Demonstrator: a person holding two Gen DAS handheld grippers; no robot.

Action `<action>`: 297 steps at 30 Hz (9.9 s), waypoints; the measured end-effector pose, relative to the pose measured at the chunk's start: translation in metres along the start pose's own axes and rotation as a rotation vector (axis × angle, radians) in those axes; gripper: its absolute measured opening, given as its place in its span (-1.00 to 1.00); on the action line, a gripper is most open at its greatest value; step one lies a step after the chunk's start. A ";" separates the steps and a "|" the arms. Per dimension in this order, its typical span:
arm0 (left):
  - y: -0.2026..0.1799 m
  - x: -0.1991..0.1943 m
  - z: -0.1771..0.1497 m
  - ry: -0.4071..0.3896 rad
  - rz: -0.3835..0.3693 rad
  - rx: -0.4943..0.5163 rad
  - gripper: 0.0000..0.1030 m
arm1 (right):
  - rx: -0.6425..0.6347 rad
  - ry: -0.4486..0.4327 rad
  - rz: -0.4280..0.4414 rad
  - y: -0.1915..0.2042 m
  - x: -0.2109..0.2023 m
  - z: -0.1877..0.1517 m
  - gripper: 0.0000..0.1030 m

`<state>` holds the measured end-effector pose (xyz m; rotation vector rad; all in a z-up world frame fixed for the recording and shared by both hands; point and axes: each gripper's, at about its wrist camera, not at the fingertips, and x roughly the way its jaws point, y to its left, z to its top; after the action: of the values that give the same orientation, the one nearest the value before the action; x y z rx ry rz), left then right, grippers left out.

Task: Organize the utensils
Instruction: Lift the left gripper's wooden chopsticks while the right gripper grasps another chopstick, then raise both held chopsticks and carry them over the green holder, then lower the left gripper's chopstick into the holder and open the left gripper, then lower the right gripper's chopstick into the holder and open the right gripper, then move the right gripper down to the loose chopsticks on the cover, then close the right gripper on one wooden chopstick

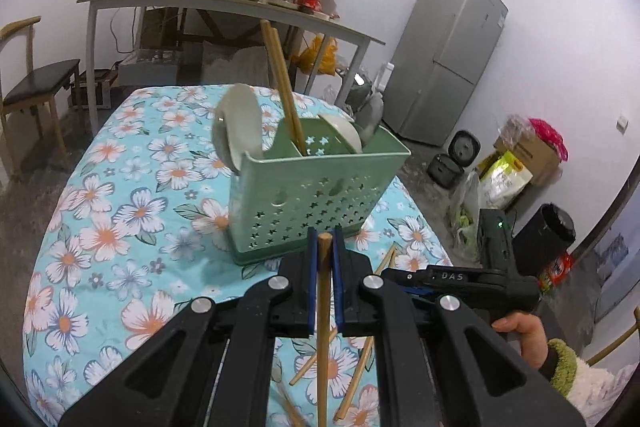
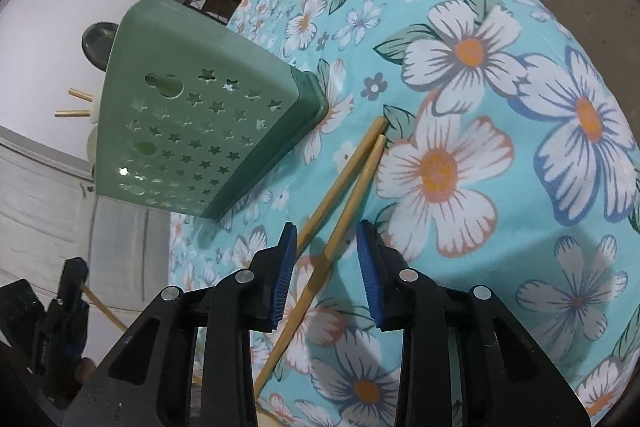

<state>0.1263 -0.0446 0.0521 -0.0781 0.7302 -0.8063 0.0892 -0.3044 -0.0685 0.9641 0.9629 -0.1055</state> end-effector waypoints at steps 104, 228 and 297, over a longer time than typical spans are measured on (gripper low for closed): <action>0.005 0.014 0.117 -0.494 0.231 -0.007 -0.63 | -0.449 -0.202 0.246 0.082 -0.126 -0.029 -0.92; 0.017 0.006 -0.033 -0.061 0.280 -0.004 0.75 | 0.041 -0.038 0.061 -0.032 0.001 -0.014 -0.82; -0.085 0.166 -0.055 0.308 0.280 0.393 0.72 | -0.089 0.036 -0.006 -0.056 -0.034 -0.004 -0.80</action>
<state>0.1161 -0.2060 -0.0552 0.5023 0.8364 -0.6855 0.0399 -0.3455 -0.0805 0.8840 0.9955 -0.0496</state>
